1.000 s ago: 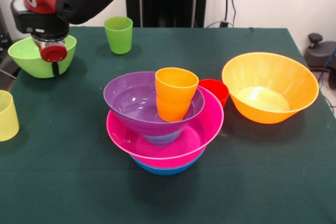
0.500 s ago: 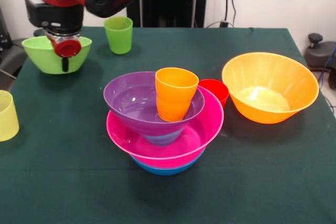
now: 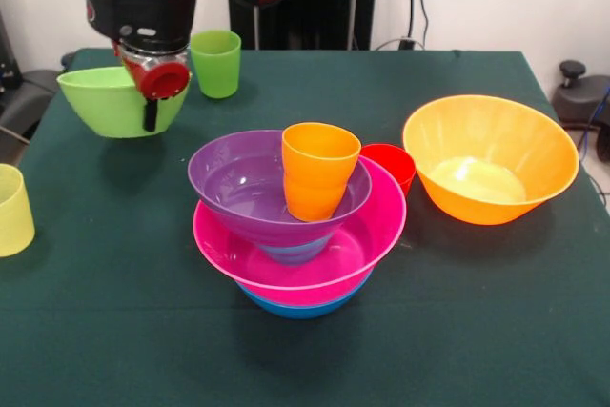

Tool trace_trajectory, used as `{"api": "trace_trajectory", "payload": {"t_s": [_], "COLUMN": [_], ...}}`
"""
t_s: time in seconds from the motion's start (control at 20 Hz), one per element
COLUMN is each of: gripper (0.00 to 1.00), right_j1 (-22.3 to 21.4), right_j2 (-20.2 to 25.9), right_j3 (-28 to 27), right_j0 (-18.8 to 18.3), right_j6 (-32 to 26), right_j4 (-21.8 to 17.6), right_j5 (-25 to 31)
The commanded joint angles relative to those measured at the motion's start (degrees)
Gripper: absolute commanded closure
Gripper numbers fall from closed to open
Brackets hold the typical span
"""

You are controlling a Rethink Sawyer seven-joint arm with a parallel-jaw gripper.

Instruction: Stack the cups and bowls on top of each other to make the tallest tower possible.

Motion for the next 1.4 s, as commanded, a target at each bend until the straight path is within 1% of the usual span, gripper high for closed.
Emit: {"api": "trace_trajectory", "payload": {"t_s": [0.05,0.25,0.4,0.45,0.55,0.6,0.9,1.1,1.3,1.4], "gripper": [1.0,1.0,1.0,1.0,1.0,1.0,1.0,1.0,1.0,1.0], "right_j1": [-1.45,-1.42,-0.85,-1.34,-2.05,-1.89,-2.97,-2.92,-2.84,-3.15], "right_j2": [3.17,0.59,-1.42,-1.6,-2.03,-2.71,-2.69,-2.78,-3.94,-4.27], "right_j3": [-2.11,-2.98,-2.85,-2.79,-3.23,-3.49,-3.66,-4.78,-5.86,-6.11], "right_j0": [0.43,0.72,0.52,0.73,0.81,0.79,1.86,2.05,2.14,2.06], "right_j6": [6.13,7.61,7.09,7.01,8.0,9.4,17.49,23.14,28.15,29.79], "right_j4": [-0.28,-1.64,-3.3,-3.02,-1.69,-1.11,3.18,5.68,6.81,7.26], "right_j5": [-5.08,-6.67,-8.3,-8.74,-8.47,-8.22,-11.74,-12.54,-14.23,-15.17]}}
